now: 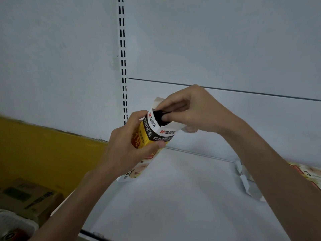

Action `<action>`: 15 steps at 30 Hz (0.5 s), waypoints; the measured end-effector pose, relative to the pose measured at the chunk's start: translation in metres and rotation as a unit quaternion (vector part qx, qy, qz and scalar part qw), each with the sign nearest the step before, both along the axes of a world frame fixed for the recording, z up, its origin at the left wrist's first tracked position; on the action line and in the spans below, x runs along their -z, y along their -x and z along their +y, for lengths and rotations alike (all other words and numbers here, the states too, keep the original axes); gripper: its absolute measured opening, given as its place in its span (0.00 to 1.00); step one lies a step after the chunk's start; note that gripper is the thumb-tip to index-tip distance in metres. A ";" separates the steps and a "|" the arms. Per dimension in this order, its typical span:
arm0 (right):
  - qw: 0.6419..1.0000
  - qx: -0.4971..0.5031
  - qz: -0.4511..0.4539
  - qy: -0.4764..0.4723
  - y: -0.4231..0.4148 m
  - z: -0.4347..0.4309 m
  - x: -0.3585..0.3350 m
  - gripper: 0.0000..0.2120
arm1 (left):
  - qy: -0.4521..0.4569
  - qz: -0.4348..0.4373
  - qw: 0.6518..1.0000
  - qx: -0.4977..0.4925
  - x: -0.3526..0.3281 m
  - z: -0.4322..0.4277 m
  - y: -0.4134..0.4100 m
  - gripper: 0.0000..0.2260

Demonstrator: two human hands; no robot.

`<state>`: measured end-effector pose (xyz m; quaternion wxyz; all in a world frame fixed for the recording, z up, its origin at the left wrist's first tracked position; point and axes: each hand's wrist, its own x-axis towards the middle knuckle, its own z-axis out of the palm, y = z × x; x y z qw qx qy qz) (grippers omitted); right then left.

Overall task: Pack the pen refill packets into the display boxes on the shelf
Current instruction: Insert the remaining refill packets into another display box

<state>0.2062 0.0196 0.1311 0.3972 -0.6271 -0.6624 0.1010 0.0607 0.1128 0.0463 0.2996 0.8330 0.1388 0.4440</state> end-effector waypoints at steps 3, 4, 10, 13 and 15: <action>1.000 -0.004 0.022 -0.020 0.004 -0.006 0.000 0.08 | 0.003 -0.004 1.000 -0.015 0.001 0.003 0.000 0.24; 1.000 0.002 -0.008 -0.018 0.007 -0.004 0.003 0.10 | 0.005 -0.003 1.000 -0.020 0.001 0.003 0.000 0.24; 0.998 -0.014 0.053 0.037 0.015 0.002 0.018 0.16 | 0.008 -0.020 0.999 -0.048 0.002 0.000 -0.003 0.22; 0.989 0.012 0.119 -0.091 0.012 -0.005 0.030 0.15 | 0.006 -0.029 0.999 -0.037 0.000 -0.005 -0.009 0.22; 0.963 0.090 0.099 -0.234 0.007 -0.010 0.045 0.11 | 0.021 -0.043 0.998 -0.033 -0.001 -0.009 -0.017 0.22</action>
